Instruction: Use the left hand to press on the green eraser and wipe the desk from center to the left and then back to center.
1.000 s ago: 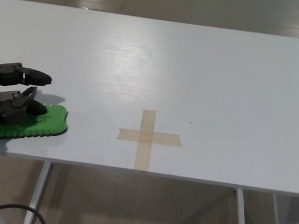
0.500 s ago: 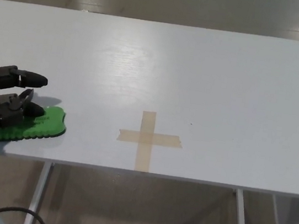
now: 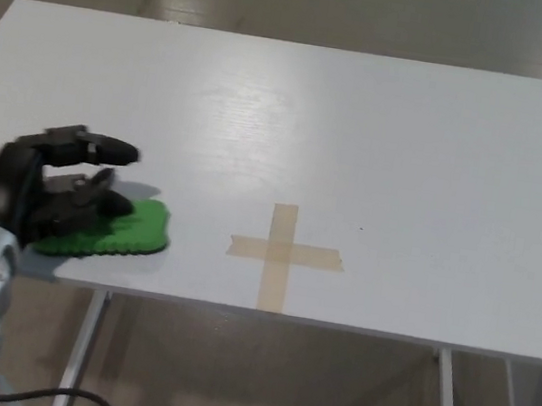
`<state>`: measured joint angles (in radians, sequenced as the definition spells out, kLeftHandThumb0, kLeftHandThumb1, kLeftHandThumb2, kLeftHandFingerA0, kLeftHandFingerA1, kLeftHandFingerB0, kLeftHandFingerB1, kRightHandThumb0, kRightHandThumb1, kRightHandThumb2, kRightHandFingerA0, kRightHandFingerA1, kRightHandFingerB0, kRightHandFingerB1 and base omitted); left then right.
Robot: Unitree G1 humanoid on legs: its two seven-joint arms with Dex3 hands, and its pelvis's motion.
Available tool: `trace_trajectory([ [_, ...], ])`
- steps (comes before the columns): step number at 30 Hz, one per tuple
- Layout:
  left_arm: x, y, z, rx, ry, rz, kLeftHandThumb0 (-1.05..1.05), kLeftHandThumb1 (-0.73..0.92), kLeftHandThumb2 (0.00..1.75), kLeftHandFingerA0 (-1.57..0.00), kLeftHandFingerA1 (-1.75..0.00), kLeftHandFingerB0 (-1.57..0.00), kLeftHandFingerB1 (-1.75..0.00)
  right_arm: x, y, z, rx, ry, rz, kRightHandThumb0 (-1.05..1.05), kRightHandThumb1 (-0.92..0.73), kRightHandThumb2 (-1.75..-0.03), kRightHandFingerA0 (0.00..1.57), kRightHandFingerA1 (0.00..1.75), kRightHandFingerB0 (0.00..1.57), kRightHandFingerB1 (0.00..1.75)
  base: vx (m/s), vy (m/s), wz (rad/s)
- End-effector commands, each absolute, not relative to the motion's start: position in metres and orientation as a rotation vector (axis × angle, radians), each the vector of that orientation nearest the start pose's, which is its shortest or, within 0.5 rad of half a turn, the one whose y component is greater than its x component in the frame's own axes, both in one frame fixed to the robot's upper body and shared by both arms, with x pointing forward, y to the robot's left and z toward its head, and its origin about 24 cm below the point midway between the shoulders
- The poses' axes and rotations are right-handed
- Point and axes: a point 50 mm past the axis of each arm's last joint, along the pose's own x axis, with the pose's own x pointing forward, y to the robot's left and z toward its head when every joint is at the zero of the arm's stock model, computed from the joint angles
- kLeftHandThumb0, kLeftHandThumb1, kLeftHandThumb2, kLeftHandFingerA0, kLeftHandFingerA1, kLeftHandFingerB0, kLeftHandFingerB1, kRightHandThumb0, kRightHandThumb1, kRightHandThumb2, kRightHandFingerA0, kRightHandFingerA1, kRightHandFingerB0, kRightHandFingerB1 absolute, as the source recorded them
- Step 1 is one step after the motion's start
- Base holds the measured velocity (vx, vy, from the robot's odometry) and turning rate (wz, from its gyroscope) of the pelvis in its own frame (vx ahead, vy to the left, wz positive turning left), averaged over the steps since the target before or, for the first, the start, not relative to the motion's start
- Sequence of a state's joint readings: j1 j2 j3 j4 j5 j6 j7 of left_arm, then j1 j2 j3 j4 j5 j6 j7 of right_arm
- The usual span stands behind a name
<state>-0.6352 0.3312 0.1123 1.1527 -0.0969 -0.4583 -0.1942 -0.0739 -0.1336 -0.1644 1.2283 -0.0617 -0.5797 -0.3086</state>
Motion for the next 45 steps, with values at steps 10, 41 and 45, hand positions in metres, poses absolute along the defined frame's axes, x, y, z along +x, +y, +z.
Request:
trace_trajectory([
  [10,0.346,0.153,0.014,0.108,0.140,-0.236,-0.18,0.82,0.65,-1.05,-0.74,-0.96,-0.67,0.160,-0.229,-0.116,-0.218,0.516,-0.425,-0.40,-0.75,-0.62,0.59,0.59,0.68,0.44,0.00,0.000,0.00],
  [41,0.347,0.079,0.036,0.169,0.054,-0.395,-0.30,0.77,0.63,-0.84,-0.48,-0.49,-0.36,0.162,-0.231,-0.115,-0.222,0.522,-0.394,-0.39,-0.75,-0.63,0.58,0.62,0.68,0.44,0.00,0.000,0.00],
  [45,0.359,0.088,0.063,0.107,0.004,-0.460,-0.54,0.39,0.76,0.00,-0.22,-0.04,-0.30,0.162,-0.231,-0.116,-0.208,0.520,-0.406,-0.39,-0.75,-0.63,0.59,0.60,0.68,0.44,0.00,0.000,0.00],
])
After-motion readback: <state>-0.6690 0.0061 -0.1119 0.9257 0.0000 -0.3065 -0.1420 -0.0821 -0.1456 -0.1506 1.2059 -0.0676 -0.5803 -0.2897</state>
